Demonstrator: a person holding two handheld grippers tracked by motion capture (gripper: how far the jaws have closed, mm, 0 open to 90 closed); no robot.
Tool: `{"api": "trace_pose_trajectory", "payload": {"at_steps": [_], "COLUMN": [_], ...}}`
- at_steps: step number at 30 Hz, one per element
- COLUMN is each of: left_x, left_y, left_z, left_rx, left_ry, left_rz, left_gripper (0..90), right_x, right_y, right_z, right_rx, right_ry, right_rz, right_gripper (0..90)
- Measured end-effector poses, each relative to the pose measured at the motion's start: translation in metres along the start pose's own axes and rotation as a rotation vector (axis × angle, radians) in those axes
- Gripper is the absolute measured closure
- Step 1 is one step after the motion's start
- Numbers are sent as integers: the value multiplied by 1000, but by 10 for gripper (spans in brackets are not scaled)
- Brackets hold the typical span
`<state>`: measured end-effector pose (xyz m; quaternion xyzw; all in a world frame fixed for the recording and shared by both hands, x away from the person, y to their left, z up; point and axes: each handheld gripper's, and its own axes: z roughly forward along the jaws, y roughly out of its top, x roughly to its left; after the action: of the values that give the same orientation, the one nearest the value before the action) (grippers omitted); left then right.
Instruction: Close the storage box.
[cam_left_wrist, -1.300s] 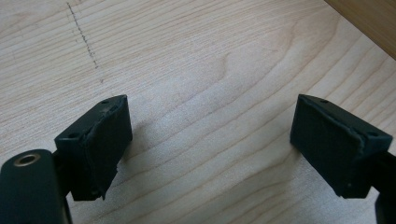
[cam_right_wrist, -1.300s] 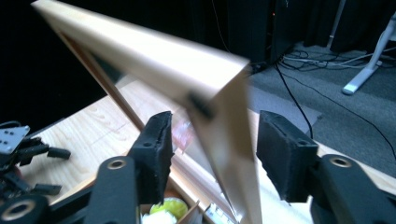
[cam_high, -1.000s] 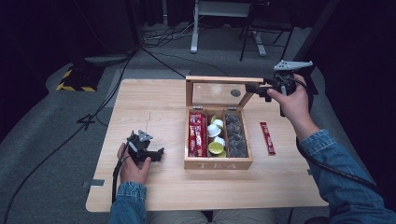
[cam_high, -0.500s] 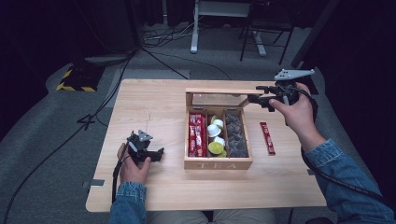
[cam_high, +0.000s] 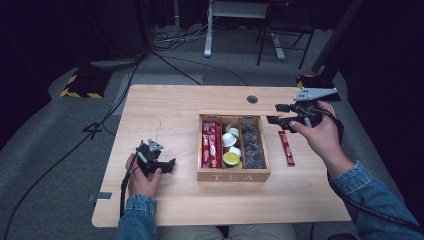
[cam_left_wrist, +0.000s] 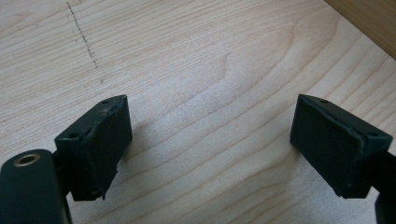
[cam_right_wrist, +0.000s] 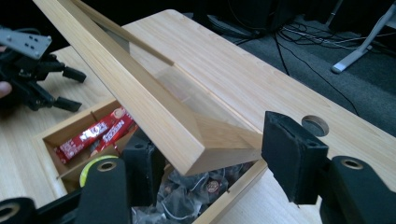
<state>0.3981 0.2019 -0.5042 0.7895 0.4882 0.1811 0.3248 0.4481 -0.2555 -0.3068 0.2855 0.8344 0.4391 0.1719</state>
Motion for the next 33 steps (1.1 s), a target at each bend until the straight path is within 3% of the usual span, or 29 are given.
{"api": "trace_pose_trajectory", "payload": {"at_steps": [18, 33], "left_x": [0, 0], "left_y": [0, 0], "left_z": [0, 0], "left_rx": [1, 1], "left_ry": [1, 1], "left_rz": [3, 2], "left_gripper": [132, 132], "right_x": [28, 42], "right_y": [-29, -57], "right_z": [-9, -3], "right_rx": [24, 58], "right_ry": [18, 25], "right_rz": [-48, -87], "right_gripper": [404, 356]}}
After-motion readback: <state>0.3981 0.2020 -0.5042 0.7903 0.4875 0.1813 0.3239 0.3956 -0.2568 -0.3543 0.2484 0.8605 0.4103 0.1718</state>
